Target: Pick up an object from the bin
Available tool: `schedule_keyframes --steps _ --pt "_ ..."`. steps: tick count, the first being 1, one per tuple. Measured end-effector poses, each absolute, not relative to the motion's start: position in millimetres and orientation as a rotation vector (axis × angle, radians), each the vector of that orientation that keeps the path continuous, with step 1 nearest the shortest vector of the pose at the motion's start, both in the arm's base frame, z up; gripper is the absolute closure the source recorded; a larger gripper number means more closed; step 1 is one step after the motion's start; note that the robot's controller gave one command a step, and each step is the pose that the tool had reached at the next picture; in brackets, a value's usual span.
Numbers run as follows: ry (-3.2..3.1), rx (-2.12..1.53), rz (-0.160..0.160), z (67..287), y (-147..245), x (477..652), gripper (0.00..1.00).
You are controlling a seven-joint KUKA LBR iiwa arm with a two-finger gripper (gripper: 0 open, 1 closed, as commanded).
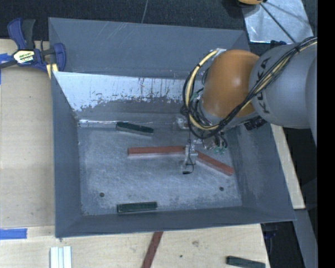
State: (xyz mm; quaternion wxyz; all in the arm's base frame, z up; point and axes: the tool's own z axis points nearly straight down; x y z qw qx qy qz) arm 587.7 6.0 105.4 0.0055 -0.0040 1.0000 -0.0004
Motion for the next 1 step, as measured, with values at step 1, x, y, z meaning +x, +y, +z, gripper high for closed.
schedule_keyframes --steps 1 --pt "3.132 0.152 0.001 71.4 15.1 577.4 1.00"
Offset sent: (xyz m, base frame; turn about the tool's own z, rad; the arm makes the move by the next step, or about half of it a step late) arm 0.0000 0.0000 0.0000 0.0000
